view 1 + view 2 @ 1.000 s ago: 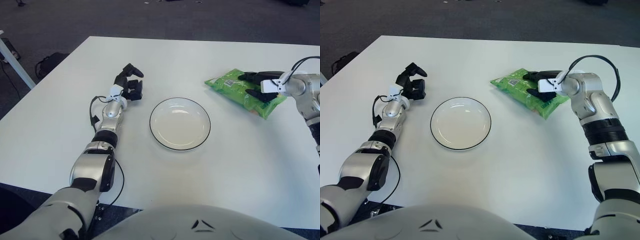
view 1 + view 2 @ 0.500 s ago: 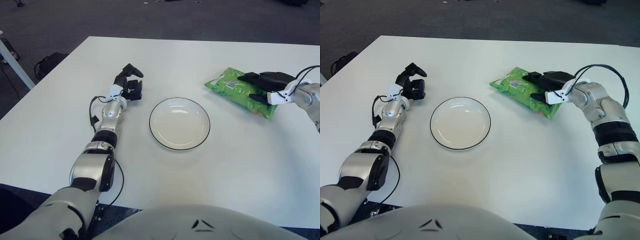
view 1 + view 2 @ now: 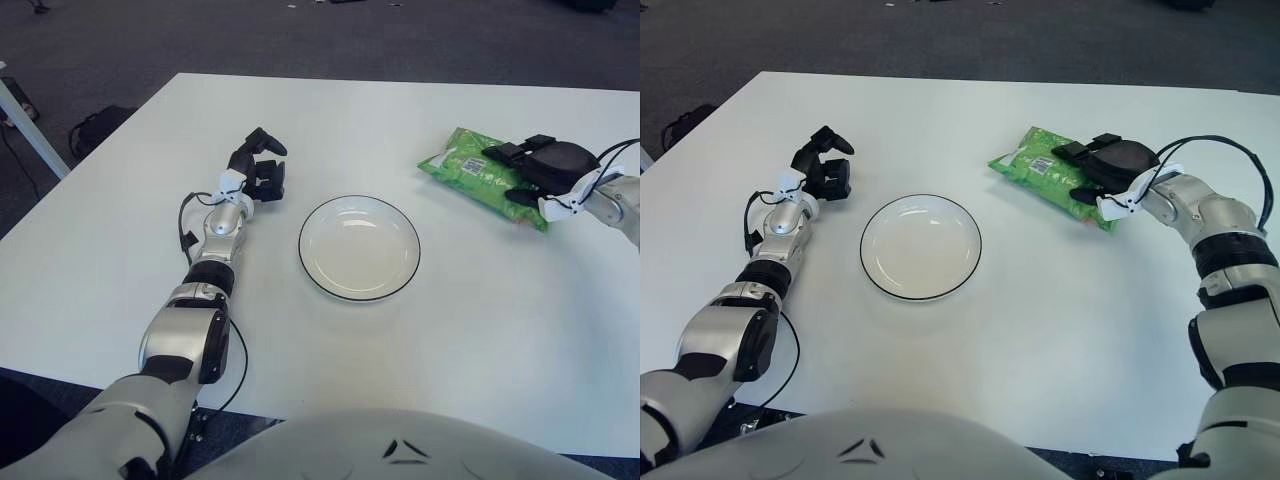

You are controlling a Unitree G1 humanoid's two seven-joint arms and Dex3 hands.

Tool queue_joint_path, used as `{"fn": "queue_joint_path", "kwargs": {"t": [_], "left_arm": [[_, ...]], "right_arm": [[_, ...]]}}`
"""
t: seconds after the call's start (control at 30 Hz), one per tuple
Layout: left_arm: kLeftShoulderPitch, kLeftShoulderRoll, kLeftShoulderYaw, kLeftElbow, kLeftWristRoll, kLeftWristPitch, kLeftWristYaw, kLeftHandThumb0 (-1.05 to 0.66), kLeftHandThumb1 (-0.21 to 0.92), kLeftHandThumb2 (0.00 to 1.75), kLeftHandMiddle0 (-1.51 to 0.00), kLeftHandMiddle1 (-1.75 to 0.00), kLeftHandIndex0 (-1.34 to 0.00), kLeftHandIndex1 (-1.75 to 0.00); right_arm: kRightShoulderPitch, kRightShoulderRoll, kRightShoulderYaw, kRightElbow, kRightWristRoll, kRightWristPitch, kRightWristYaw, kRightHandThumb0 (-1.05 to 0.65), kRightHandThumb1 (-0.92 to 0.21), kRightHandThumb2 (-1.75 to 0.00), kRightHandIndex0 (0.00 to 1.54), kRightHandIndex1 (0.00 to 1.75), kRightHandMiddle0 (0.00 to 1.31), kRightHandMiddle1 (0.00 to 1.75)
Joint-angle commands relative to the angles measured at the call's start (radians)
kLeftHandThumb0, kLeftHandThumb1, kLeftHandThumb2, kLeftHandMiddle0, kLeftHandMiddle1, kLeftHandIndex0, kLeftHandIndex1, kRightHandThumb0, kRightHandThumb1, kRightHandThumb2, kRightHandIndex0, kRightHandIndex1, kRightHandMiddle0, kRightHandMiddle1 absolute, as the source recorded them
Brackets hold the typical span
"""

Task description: Put the snack into the plate.

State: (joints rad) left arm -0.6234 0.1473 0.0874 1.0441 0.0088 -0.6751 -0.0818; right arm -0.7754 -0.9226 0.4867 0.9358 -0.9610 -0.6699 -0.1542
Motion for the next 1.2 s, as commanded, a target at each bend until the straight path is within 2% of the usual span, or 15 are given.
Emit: {"fn": "queue_joint_path", "kwargs": {"t": [0.0, 0.37, 0.5, 0.63, 0.93, 1.13, 1.17], "left_arm": [[0.106, -0.020, -0.008, 0.062, 0.011, 0.008, -0.002, -0.43, 0.46, 1.14, -1.23, -1.75, -0.50, -1.75], [0.106, -0.020, -0.009, 0.059, 0.009, 0.020, -0.006, -0.43, 0.46, 1.14, -1.22, -1.75, -0.50, -1.75], [0.107, -0.019, -0.013, 0.057, 0.014, 0.020, -0.002, -0.43, 0.46, 1.13, -1.22, -1.75, -0.50, -1.75], [0.106, -0.017, -0.017, 0.057, 0.016, 0.025, -0.006, -0.43, 0.47, 1.13, -1.22, -1.75, -0.49, -1.75], [0.103, -0.014, -0.024, 0.063, 0.021, 0.026, -0.006, -0.44, 0.46, 1.14, -1.20, -1.75, -0.50, -1.75], [0.102, -0.015, -0.022, 0.067, 0.015, 0.019, -0.014, -0.44, 0.44, 1.16, -1.22, -1.75, -0.51, -1.75], [0.101, -0.015, -0.024, 0.068, 0.018, 0.016, -0.011, -0.44, 0.44, 1.16, -1.22, -1.75, -0.51, -1.75]], "right_arm": [[-0.006, -0.007, 0.045, 0.044, -0.044, -0.007, -0.028, -0.86, -0.92, -1.17, 0.07, 0.29, 0.00, 0.69], [-0.013, -0.012, 0.072, 0.057, -0.050, -0.004, -0.163, -0.82, -0.92, -1.16, 0.01, 0.21, 0.00, 0.52], [-0.006, -0.011, 0.063, 0.056, -0.057, 0.018, -0.274, -0.80, -0.92, -1.15, 0.00, 0.14, 0.00, 0.47], [-0.013, -0.019, 0.045, 0.076, -0.033, 0.005, -0.325, -0.79, -0.92, -1.15, 0.00, 0.08, 0.00, 0.40], [-0.003, -0.059, -0.048, 0.031, 0.076, -0.089, -0.348, -0.81, -0.92, -1.10, 0.00, 0.02, 0.00, 0.22], [0.031, -0.067, -0.097, -0.035, 0.113, -0.088, -0.362, -0.86, -0.92, -1.04, 0.00, 0.00, 0.00, 0.14], [0.057, -0.074, -0.120, -0.087, 0.134, -0.077, -0.349, -0.87, -0.92, -1.02, 0.00, 0.00, 0.00, 0.13]]}}
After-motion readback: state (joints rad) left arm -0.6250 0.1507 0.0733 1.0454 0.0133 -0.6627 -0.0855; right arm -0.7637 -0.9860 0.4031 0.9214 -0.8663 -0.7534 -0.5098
